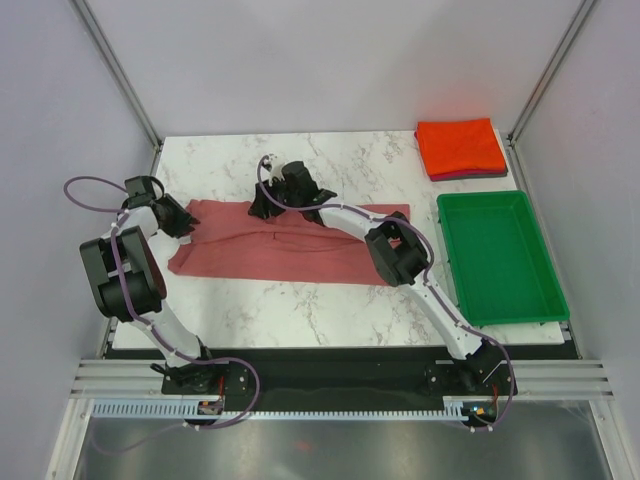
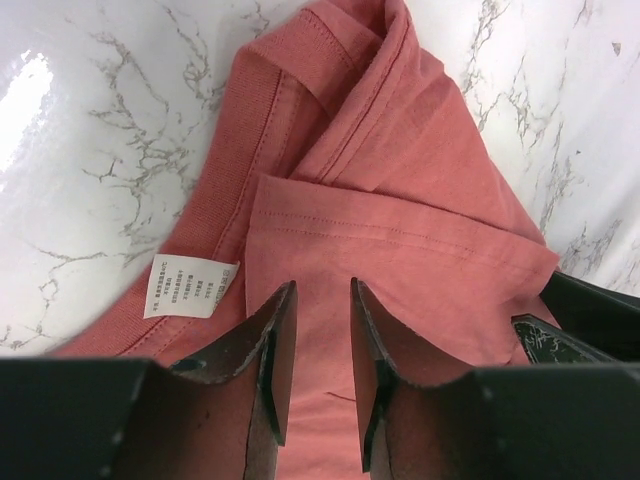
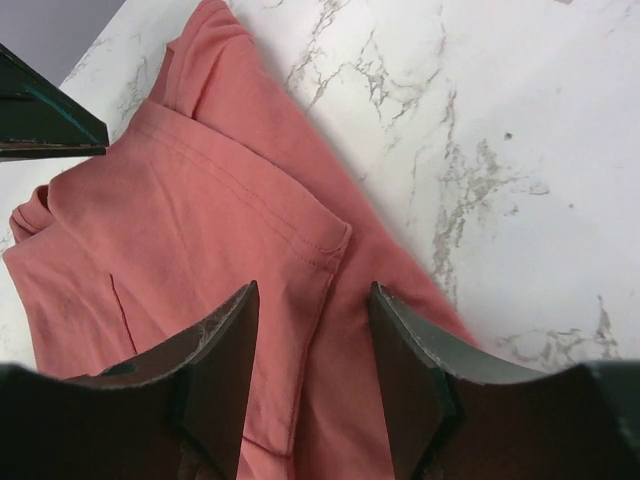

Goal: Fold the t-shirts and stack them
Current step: Fold the tshirt

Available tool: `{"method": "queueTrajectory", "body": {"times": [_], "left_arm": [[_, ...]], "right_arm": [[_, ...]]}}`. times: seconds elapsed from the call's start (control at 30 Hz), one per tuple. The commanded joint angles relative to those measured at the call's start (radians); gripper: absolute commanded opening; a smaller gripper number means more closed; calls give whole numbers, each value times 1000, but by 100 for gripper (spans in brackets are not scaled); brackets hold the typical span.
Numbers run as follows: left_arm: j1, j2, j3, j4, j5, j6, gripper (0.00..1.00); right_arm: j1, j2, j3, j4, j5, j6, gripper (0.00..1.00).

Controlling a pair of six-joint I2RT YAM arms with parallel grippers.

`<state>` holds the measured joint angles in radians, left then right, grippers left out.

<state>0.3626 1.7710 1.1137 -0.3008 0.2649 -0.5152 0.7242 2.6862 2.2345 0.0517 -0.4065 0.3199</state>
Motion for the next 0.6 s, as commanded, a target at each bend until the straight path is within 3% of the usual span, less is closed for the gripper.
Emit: {"method": "queueTrajectory", "body": {"times": [0.0,0.13,0.27,0.57], "left_arm": [[-1,4,37,35,7,40,35],[-1,10,35,35,-4,38,35],[-2,7,35,34,-10,43,34],[-2,11,34,32,-32,47,35]], "right_arm": [[23,27,62,77,-26,-10,56],[29,61,80,103,-25,-7,52],[37,77,119,108,-18,-24,42],[41,29,85,138,-3,-74,47]]}}
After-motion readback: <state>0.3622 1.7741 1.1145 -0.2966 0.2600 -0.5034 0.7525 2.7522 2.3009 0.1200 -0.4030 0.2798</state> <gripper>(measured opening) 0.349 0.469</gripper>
